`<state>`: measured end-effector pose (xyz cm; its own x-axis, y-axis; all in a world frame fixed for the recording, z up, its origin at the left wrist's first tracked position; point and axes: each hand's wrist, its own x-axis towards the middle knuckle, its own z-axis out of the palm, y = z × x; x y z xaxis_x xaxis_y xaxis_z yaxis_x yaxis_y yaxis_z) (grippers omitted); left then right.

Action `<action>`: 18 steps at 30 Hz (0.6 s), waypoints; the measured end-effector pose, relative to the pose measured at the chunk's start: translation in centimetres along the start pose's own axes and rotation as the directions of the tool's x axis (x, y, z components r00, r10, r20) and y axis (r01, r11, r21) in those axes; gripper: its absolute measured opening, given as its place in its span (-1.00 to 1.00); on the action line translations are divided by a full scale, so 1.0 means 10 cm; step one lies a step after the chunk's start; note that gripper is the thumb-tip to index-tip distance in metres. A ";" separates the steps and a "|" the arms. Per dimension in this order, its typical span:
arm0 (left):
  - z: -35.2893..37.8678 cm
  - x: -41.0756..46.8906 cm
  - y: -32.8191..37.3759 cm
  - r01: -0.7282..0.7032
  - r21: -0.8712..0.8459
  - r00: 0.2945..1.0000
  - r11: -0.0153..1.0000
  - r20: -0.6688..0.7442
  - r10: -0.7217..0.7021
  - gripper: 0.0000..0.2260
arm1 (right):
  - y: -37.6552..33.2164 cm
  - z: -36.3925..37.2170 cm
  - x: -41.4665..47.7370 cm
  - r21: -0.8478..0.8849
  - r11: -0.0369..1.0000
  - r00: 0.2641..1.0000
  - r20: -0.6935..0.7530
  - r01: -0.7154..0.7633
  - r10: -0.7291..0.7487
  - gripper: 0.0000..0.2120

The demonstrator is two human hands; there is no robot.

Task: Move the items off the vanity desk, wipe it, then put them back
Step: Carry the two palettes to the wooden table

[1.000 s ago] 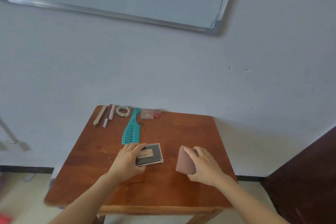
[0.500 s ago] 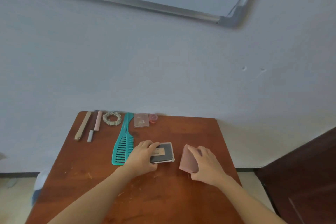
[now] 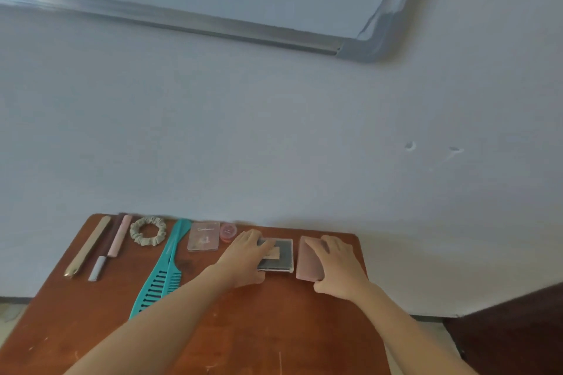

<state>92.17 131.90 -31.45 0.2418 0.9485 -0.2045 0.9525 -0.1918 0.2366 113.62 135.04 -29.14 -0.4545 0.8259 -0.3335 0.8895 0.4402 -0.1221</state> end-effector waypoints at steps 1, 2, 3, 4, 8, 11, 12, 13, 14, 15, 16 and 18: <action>0.01 0.06 -0.01 -0.002 0.011 1.000 1.000 0.013 0.002 -0.43 | 0.03 -0.01 0.08 0.008 1.000 1.000 0.008 0.010 -0.010 -0.18; 0.02 0.12 -0.01 0.000 0.016 1.000 1.000 0.024 0.000 -0.43 | 0.06 -0.02 0.15 0.008 1.000 1.000 0.016 0.023 -0.023 -0.17; 0.03 0.16 -0.02 0.009 0.016 0.999 1.000 0.033 -0.009 -0.42 | 0.08 -0.02 0.22 -0.001 0.999 0.999 0.027 0.040 -0.040 -0.17; 0.03 0.19 -0.04 0.021 0.012 0.999 1.000 0.040 -0.022 -0.42 | 0.09 -0.01 0.27 -0.011 0.998 0.998 0.039 0.058 -0.058 -0.17; 0.00 0.27 -0.12 0.025 0.046 0.999 0.999 0.040 -0.027 -0.42 | 0.10 0.01 0.41 -0.015 0.995 0.993 0.073 0.098 -0.097 -0.21; -0.02 0.29 -0.15 0.004 0.104 1.000 0.995 0.021 -0.006 -0.44 | 0.09 0.01 0.45 -0.018 0.994 0.993 0.063 0.105 -0.104 -0.23; -0.01 0.30 -0.15 0.004 0.110 1.000 0.994 0.012 -0.005 -0.46 | 0.09 0.02 0.46 -0.017 0.994 0.993 0.060 0.108 -0.107 -0.23; 0.01 0.30 -0.15 0.005 0.111 1.000 0.994 0.001 -0.005 -0.48 | 0.08 0.02 0.46 -0.015 0.994 0.992 0.059 0.108 -0.107 -0.24; 0.02 0.31 -0.14 0.007 0.110 1.000 0.994 -0.008 -0.006 -0.50 | 0.07 0.03 0.45 -0.015 0.994 0.992 0.062 0.109 -0.108 -0.25; 0.02 0.31 -0.13 0.011 0.111 1.000 0.994 -0.011 -0.009 -0.51 | 0.07 0.03 0.44 -0.019 0.994 0.992 0.063 0.111 -0.110 -0.26; 0.02 0.31 -0.11 0.013 0.116 1.000 0.993 -0.011 -0.011 -0.51 | 0.06 0.03 0.43 -0.022 0.993 0.992 0.064 0.114 -0.112 -0.27; 0.02 0.30 -0.10 0.018 0.136 1.000 0.991 -0.015 -0.016 -0.52 | 0.05 0.03 0.41 -0.025 0.993 0.991 0.067 0.116 -0.114 -0.28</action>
<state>91.98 134.93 -32.48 0.2236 0.9552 -0.1941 0.9730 -0.2071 0.1018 112.22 138.53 -30.83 -0.5489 0.7451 -0.3789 0.8294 0.5418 -0.1362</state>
